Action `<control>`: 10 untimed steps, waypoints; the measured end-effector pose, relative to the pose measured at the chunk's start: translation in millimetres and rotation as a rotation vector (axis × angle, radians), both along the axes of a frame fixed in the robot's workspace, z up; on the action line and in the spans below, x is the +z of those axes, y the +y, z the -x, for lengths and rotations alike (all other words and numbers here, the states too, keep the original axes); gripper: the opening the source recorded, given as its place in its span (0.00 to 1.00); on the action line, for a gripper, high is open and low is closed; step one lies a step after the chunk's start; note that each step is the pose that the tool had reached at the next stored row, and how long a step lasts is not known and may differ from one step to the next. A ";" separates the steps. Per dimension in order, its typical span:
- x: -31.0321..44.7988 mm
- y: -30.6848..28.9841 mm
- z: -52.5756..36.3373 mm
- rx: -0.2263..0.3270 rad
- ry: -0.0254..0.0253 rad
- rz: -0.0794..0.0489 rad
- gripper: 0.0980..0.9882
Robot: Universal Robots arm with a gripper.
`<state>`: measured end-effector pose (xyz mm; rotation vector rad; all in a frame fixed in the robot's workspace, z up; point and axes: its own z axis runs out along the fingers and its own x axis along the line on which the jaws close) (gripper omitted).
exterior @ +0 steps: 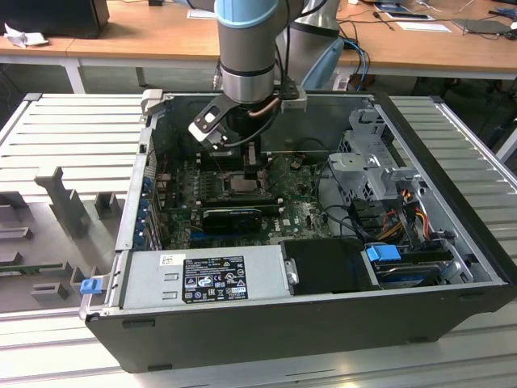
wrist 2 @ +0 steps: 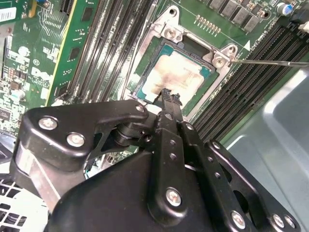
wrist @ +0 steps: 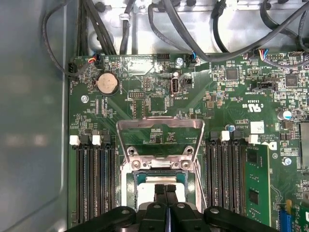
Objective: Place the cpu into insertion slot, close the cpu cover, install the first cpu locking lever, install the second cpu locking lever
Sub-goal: 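Close the cpu cover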
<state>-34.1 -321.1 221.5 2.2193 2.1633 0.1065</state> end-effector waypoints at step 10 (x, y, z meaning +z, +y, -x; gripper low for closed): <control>10.5 0.0 -5.3 0.000 0.0001 0.000 0.01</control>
